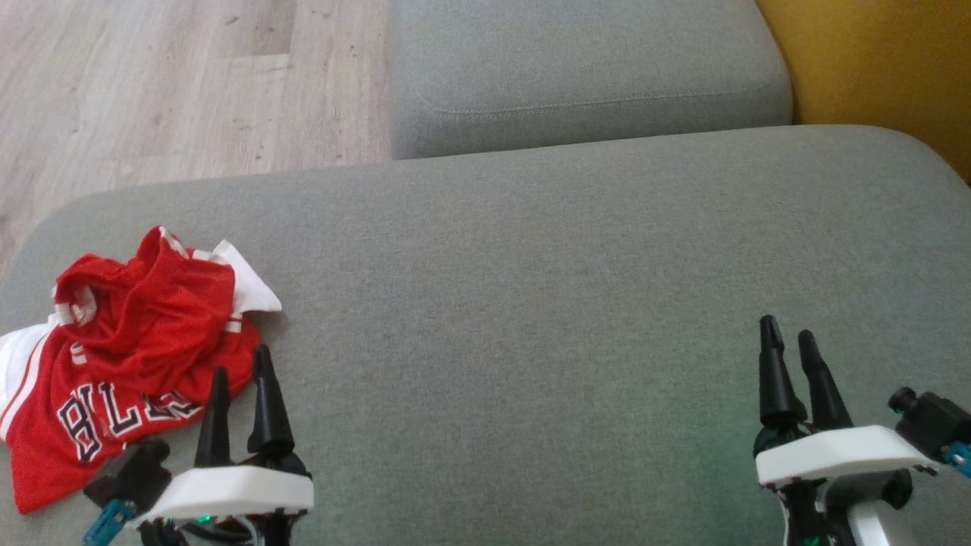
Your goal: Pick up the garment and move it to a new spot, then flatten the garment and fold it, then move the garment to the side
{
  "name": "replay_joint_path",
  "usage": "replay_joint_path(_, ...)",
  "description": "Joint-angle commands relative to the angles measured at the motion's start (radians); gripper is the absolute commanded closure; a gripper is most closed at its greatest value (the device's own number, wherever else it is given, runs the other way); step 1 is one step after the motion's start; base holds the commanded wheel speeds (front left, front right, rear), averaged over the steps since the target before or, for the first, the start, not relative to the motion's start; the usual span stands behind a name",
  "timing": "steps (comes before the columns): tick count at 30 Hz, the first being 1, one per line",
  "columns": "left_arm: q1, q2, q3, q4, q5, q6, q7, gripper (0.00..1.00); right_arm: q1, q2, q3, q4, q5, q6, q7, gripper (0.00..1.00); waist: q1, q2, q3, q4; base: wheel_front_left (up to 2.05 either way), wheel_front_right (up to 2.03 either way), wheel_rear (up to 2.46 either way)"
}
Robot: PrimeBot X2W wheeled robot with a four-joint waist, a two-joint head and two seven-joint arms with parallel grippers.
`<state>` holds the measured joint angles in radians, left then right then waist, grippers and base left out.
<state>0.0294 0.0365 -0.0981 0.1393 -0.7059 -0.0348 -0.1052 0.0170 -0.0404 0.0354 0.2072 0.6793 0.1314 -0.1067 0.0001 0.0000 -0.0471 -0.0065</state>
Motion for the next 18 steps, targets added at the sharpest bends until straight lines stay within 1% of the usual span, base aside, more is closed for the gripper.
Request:
replay_joint_path(1,-0.026,0.010,0.010,-0.046,0.036,0.003,-0.015,0.00,-0.016,-0.008,0.025,-0.040,-0.037,0.000,-0.015,0.00,0.0000,0.0000,-0.001,0.001,0.00,0.00,0.00)
replay_joint_path(10,-0.022,0.011,-0.005,-0.040,0.140,0.020,-0.039,0.00,-0.013,-0.013,0.058,-0.029,-0.138,-0.001,-0.039,0.00,0.0000,0.0000,-0.006,0.003,0.00,0.00,0.00)
replay_joint_path(15,-0.017,0.011,-0.008,-0.028,0.213,0.052,-0.054,0.00,-0.010,-0.013,0.067,-0.032,-0.197,-0.001,-0.053,0.00,0.0000,0.0000,-0.010,0.004,0.00,0.00,0.00)
replay_joint_path(18,-0.014,0.011,-0.013,-0.018,0.240,0.058,-0.063,0.00,-0.007,-0.013,0.071,-0.033,-0.236,-0.001,-0.062,0.00,0.0000,0.0000,-0.013,0.004,0.00,0.00,0.00)
